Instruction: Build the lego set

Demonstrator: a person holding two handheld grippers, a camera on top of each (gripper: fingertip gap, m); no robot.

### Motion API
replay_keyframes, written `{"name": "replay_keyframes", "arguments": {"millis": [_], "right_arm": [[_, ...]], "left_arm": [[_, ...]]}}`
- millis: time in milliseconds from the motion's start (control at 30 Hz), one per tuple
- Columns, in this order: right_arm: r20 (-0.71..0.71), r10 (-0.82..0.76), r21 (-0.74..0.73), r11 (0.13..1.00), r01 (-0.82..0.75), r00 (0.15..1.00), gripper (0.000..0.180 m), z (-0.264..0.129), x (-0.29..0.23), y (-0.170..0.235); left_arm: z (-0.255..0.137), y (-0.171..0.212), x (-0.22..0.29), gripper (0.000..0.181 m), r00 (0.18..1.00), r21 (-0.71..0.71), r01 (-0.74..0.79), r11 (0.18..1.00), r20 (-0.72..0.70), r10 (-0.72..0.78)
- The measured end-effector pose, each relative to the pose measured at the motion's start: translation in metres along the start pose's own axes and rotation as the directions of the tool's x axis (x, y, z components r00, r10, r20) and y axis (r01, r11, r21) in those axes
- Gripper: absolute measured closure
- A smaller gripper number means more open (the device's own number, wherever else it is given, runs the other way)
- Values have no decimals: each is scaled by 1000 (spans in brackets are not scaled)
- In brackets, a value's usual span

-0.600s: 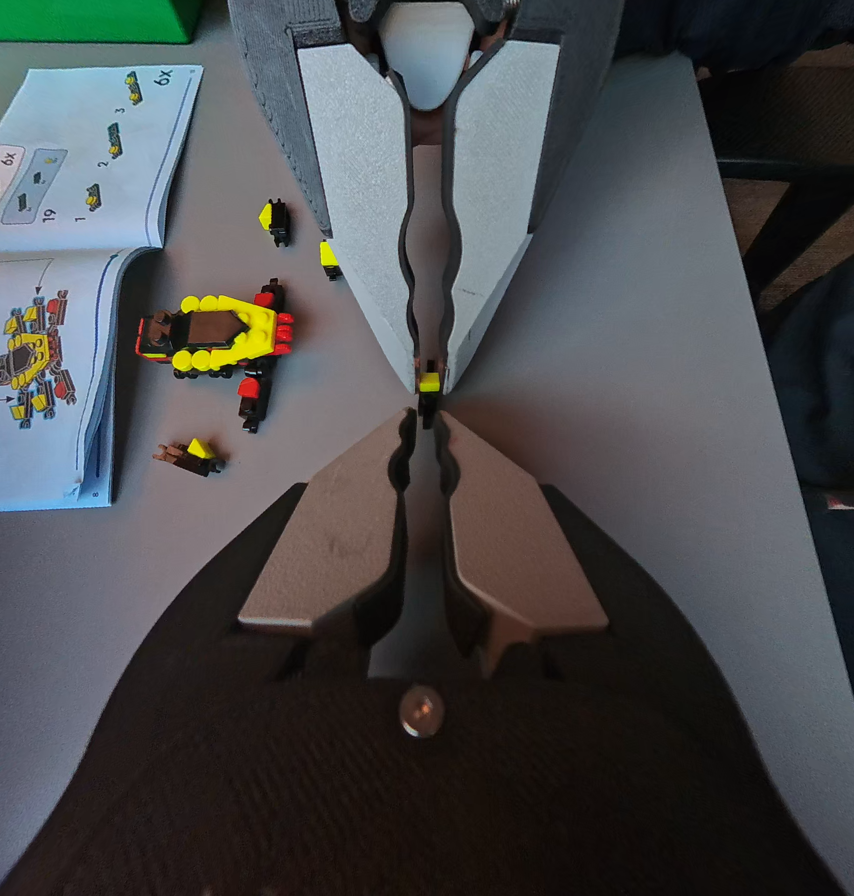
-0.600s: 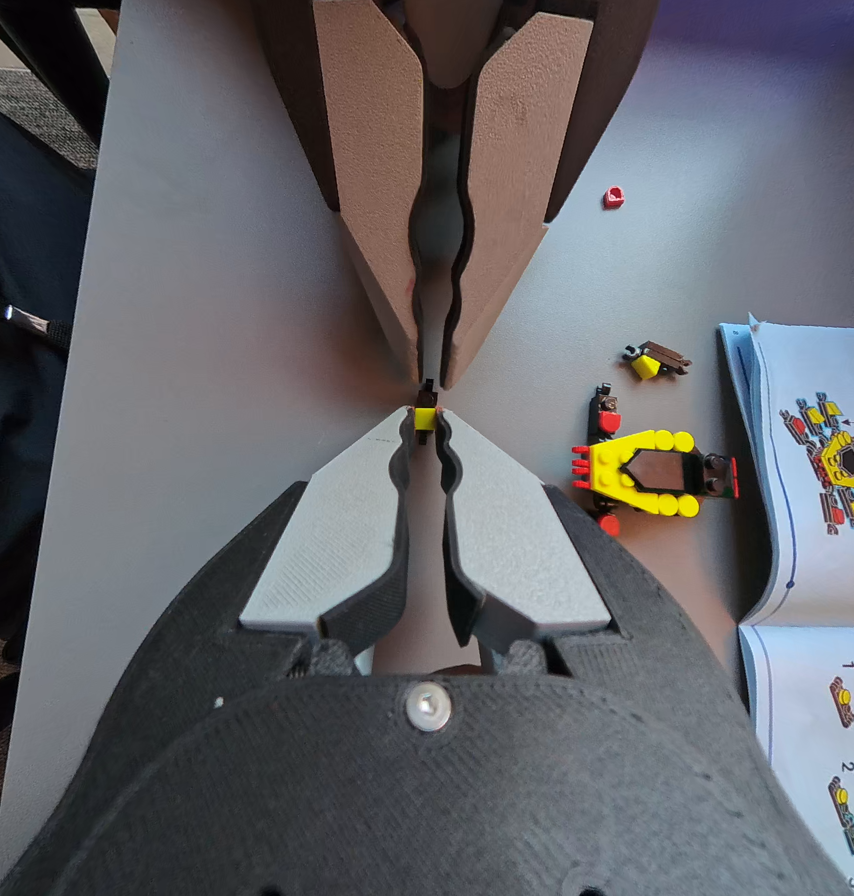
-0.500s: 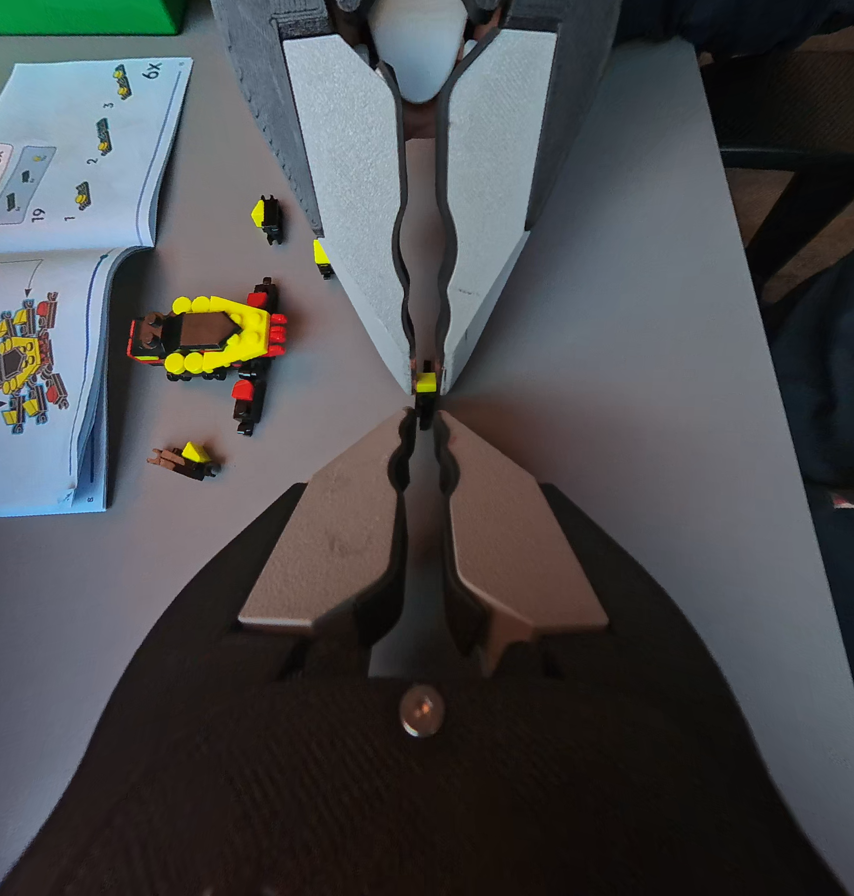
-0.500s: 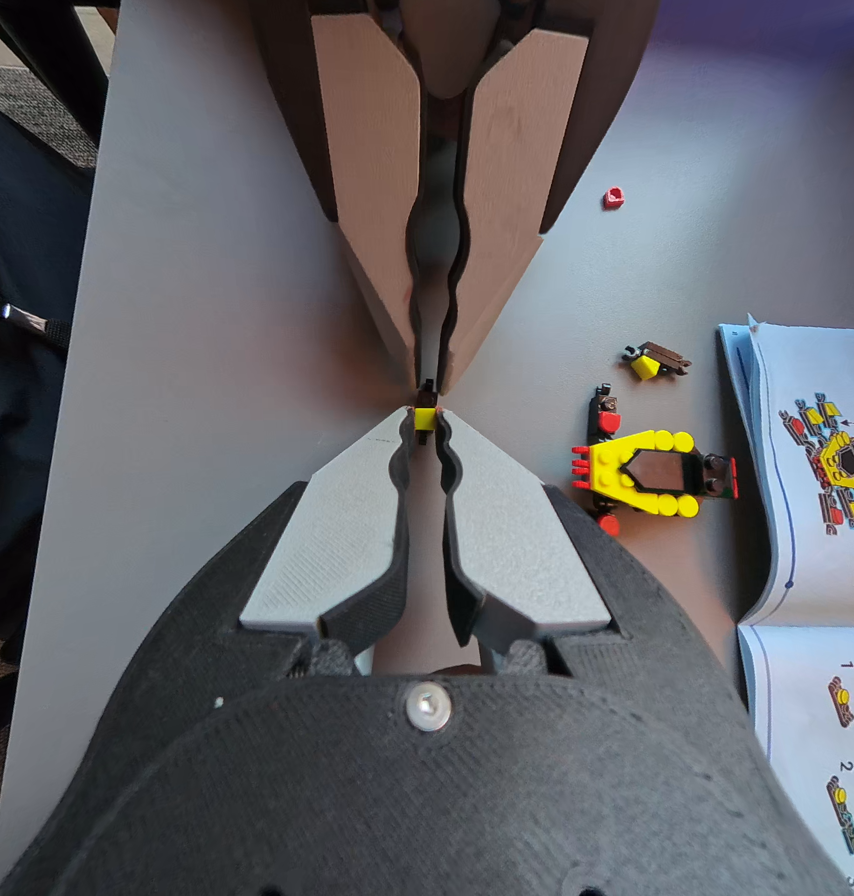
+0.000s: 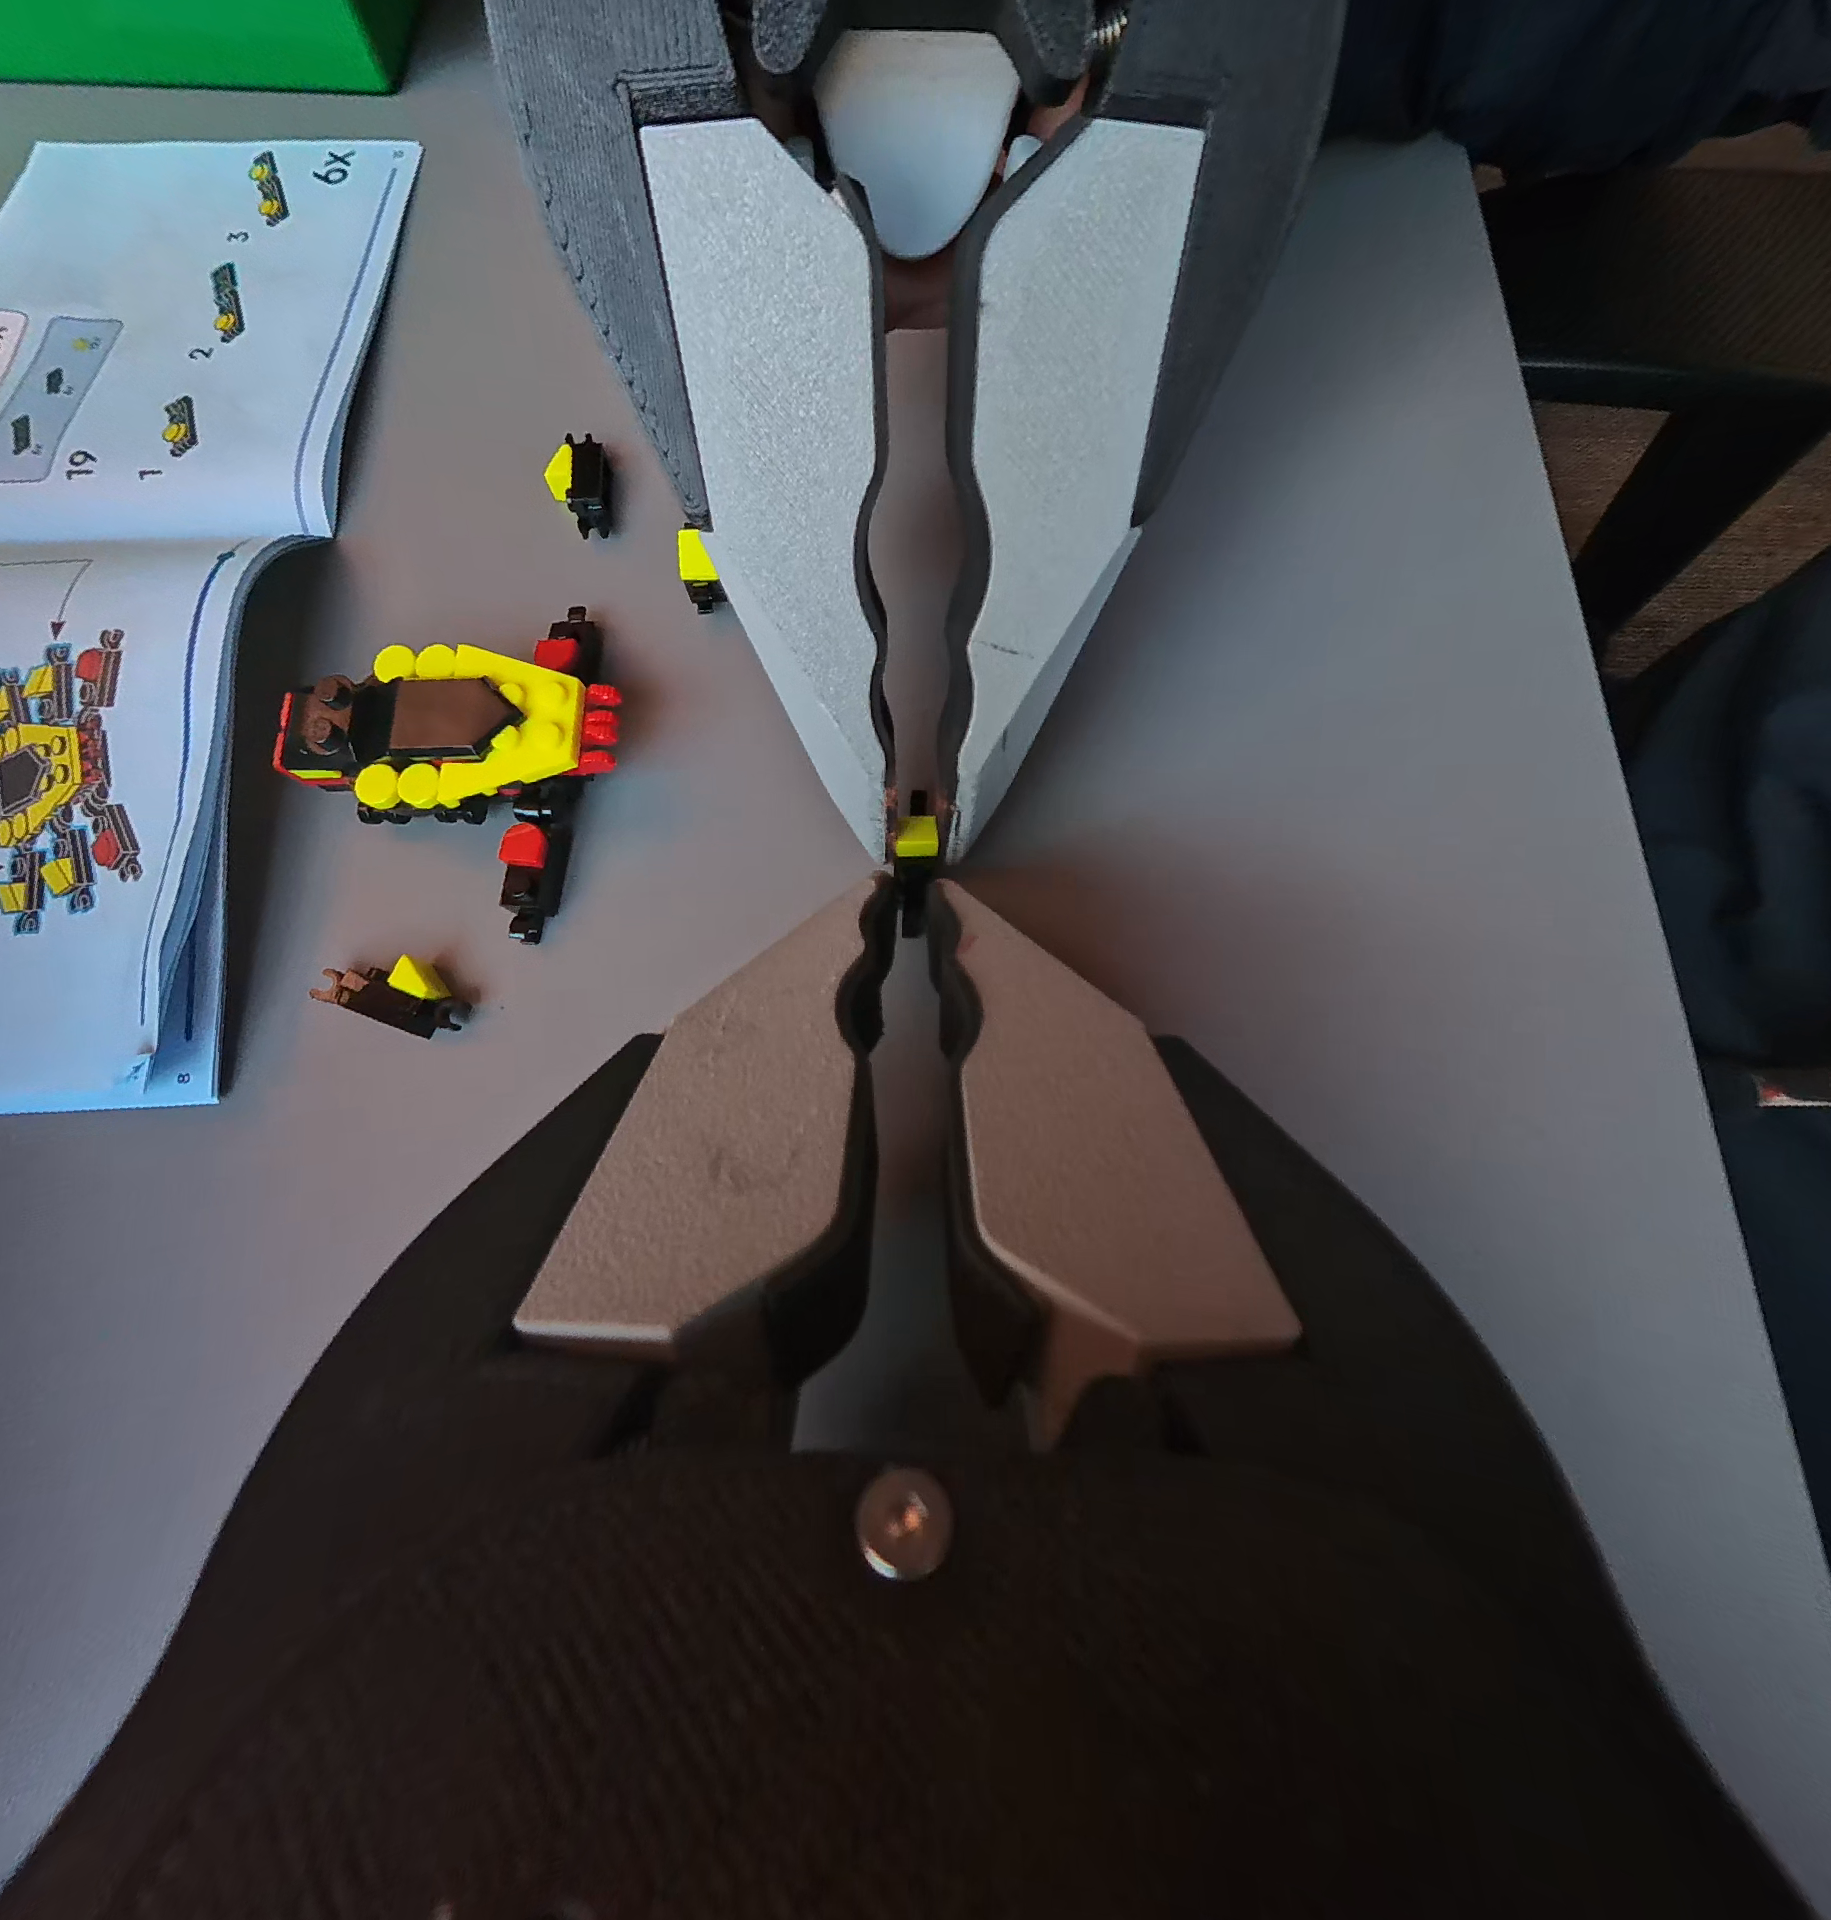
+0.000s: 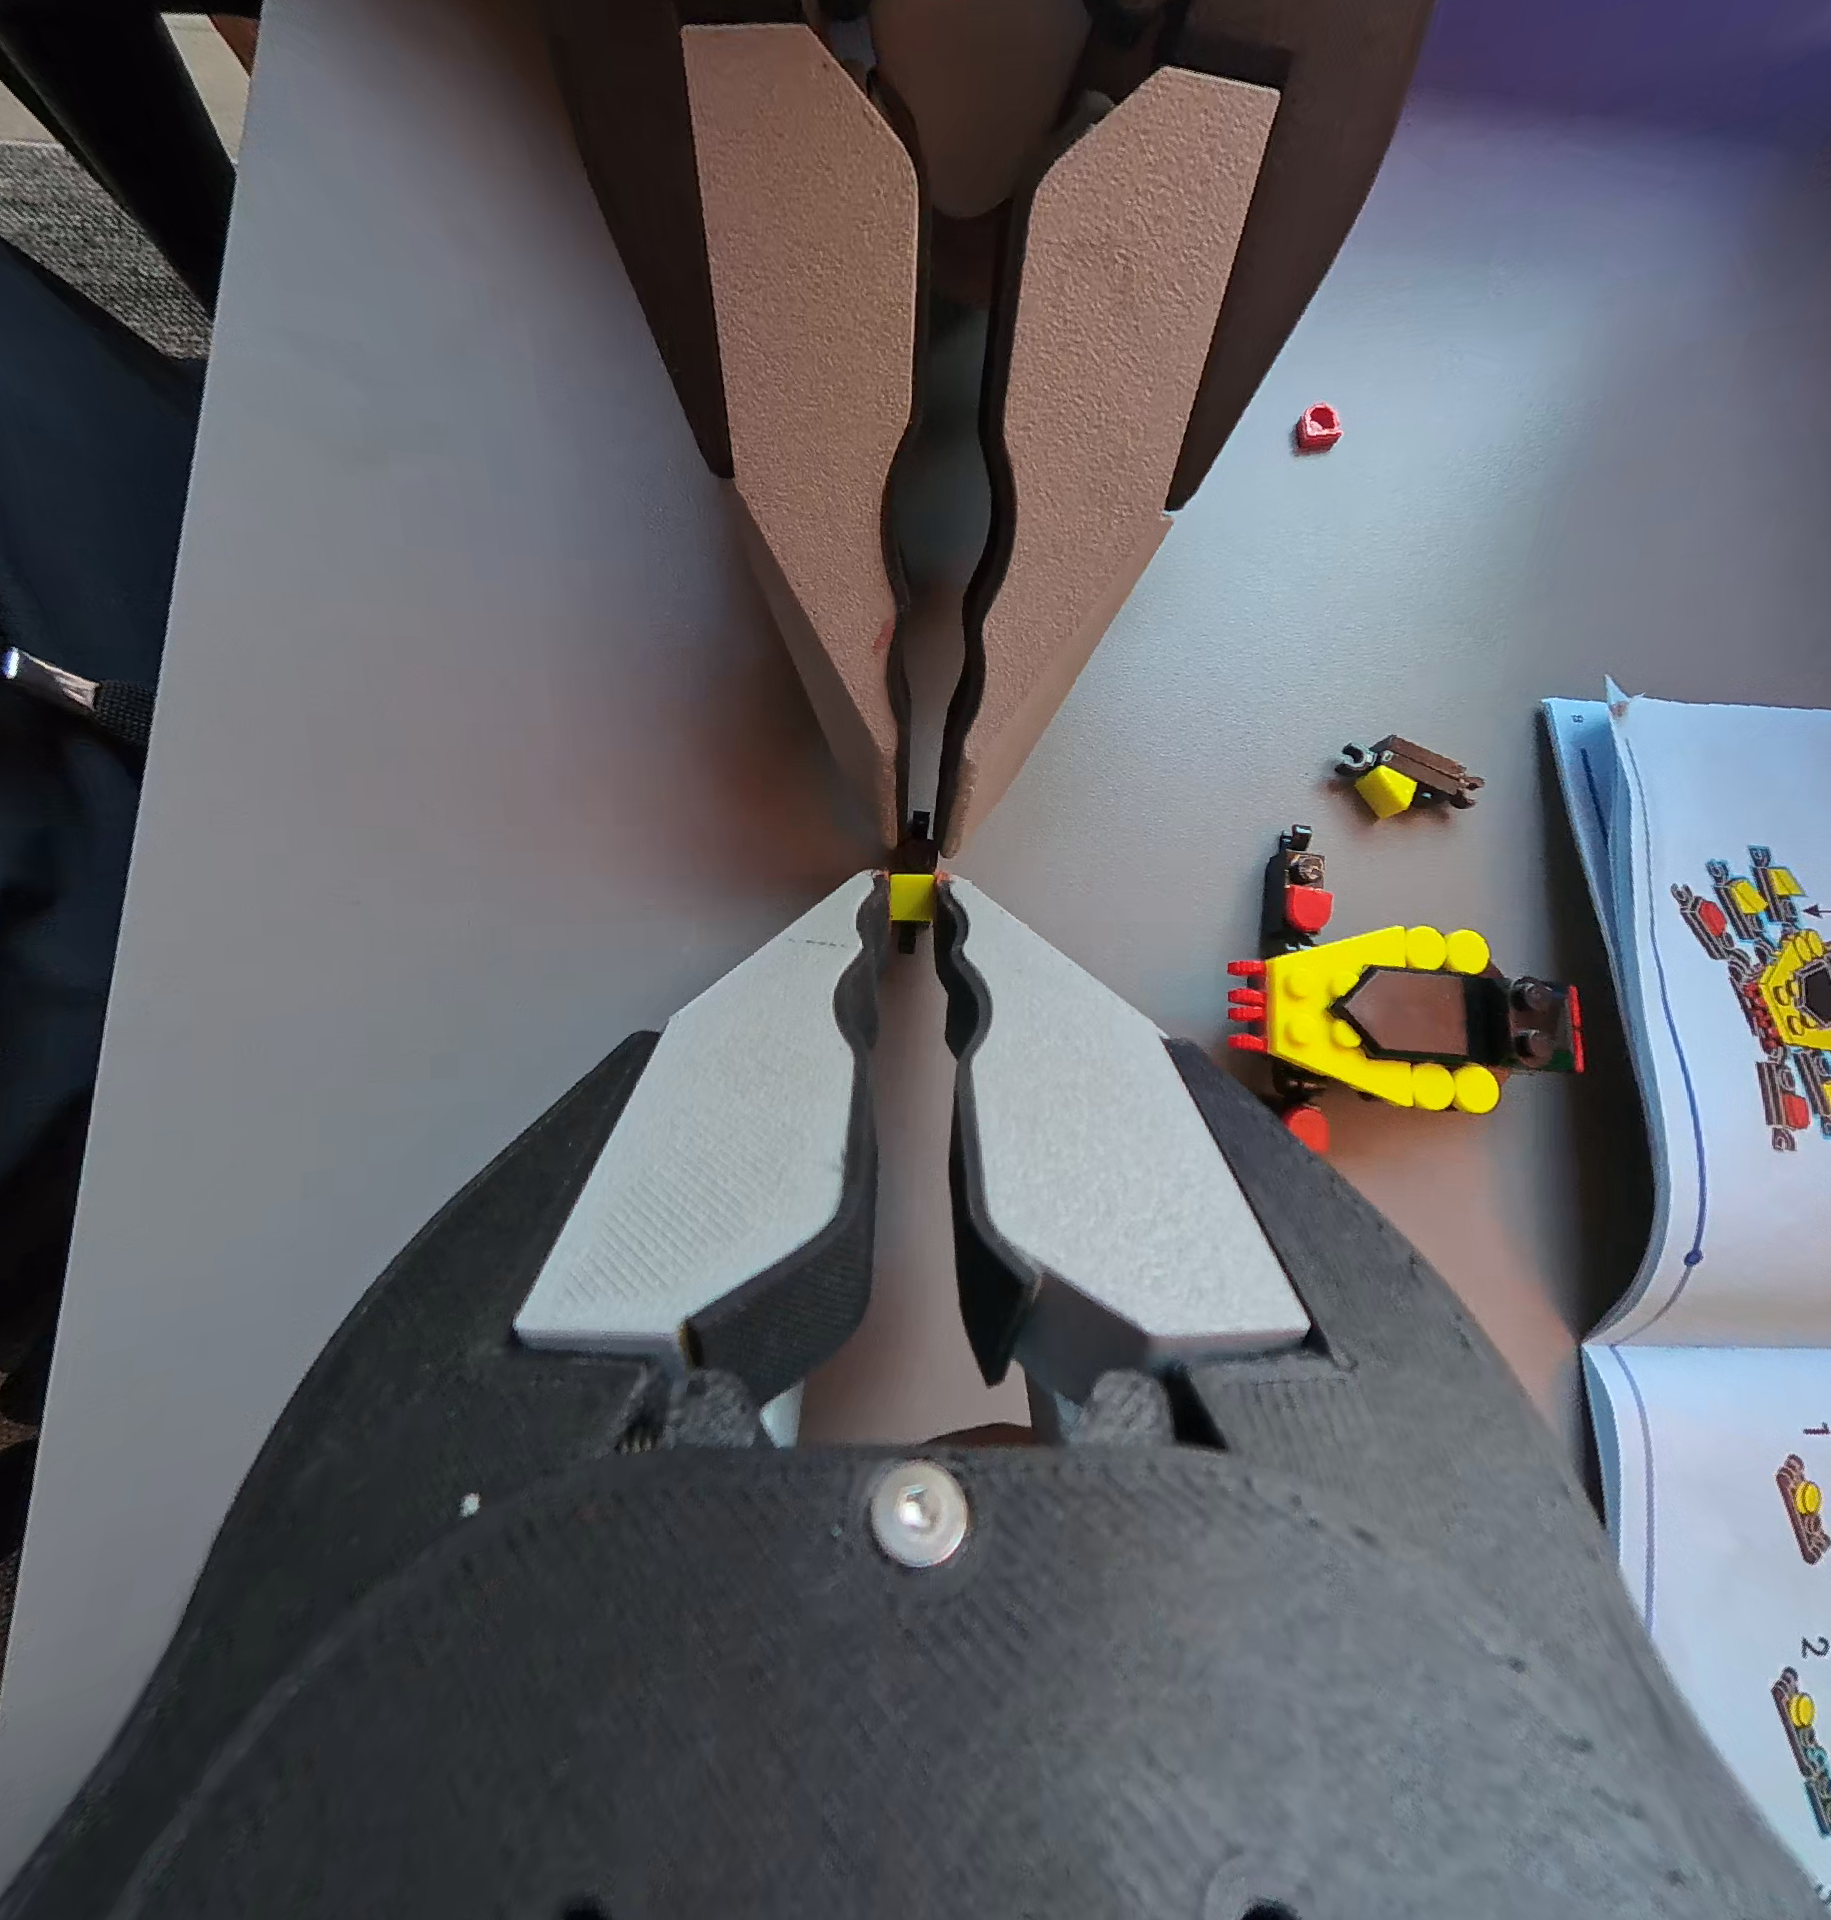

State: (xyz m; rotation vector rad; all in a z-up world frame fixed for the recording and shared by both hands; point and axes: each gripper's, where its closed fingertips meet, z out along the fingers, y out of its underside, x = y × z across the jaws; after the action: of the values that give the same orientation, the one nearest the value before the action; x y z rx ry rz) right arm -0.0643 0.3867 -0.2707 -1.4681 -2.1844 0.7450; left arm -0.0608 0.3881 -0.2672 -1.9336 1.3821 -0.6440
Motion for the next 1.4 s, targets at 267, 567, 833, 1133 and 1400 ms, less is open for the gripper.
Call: {"name": "replay_keyframes", "arguments": {"millis": [267, 567, 833, 1133, 1400], "right_arm": [[11, 10, -24, 1000, -10, 1000, 174, 0, -1, 0], [8, 21, -49, 999, -20, 1000, 174, 1, -1, 1], [-1, 8, -86, 996, -8, 1000, 174, 1, 0, 1], [-6, 16, -113, 993, -17, 1000, 174, 2, 0, 2], [24, 84, -22, 996, -84, 996, 173, 1, 0, 0]], "left_arm": [[1, 1, 0, 178, 998, -9, 52, 999, -43, -52], [2, 2, 0, 178, 991, -47, 92, 995, -92, -96], [2, 4, 0, 178, 998, -136, 36, 990, -49, -43], [2, 4, 0, 177, 996, -116, 49, 992, -65, -57], [2, 4, 0, 178, 997, -113, 36, 993, -62, -43]]}}
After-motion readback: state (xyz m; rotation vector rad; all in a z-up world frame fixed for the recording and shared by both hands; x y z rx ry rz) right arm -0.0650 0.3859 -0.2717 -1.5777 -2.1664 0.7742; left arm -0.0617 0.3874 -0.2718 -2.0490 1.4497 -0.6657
